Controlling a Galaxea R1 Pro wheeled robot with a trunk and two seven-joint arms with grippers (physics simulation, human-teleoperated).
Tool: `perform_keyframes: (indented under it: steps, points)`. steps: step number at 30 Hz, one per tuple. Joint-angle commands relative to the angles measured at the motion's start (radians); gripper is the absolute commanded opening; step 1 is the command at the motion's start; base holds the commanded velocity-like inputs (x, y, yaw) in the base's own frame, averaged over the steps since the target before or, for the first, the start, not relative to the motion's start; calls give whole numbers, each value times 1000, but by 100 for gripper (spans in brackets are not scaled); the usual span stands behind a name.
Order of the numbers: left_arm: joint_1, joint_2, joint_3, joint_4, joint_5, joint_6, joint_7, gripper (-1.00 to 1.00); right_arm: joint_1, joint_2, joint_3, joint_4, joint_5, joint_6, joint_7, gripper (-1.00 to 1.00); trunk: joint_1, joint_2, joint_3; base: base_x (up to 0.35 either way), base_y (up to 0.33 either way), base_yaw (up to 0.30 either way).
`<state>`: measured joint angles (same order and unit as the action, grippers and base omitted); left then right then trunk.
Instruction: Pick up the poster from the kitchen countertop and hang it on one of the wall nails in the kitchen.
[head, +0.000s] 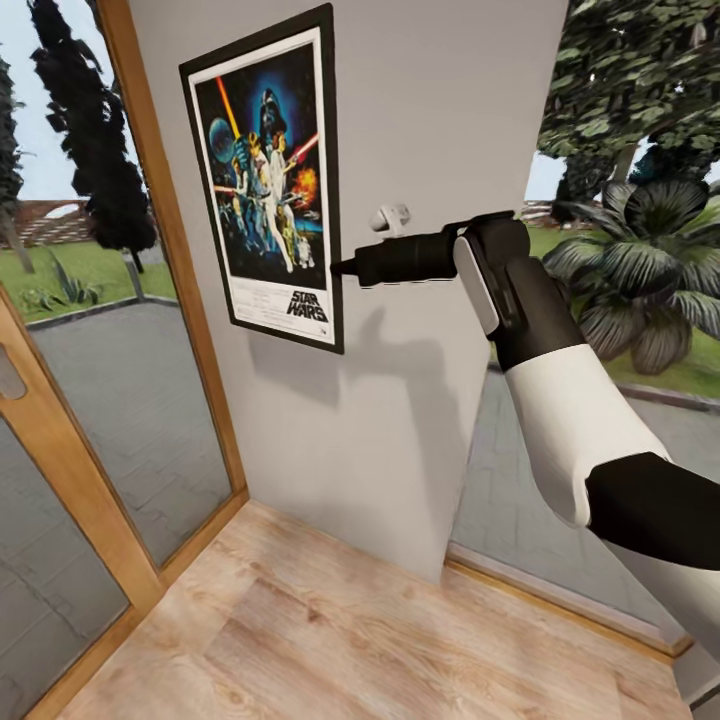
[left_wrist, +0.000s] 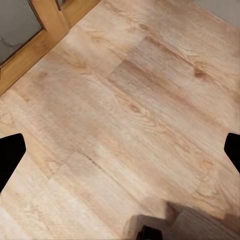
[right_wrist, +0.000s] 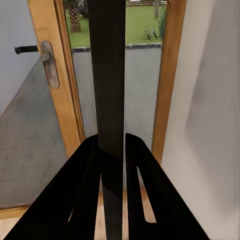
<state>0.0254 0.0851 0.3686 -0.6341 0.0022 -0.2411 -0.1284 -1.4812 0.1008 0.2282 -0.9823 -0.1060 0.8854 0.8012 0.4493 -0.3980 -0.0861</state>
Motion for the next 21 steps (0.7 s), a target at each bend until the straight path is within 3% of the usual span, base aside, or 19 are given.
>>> perform_keyframes:
  steps: [1,21]
  points:
    - [0,0,4,-1,1,-1,-8,100,-6,1,0,0,-11,9,-4,-100,1,-2,-2,90,0,0]
    - [0,4,5,-3,1,-1,-8,100,-13,10,2,27,-20,4,-1,-100,1,-2,-2,68,0,0]
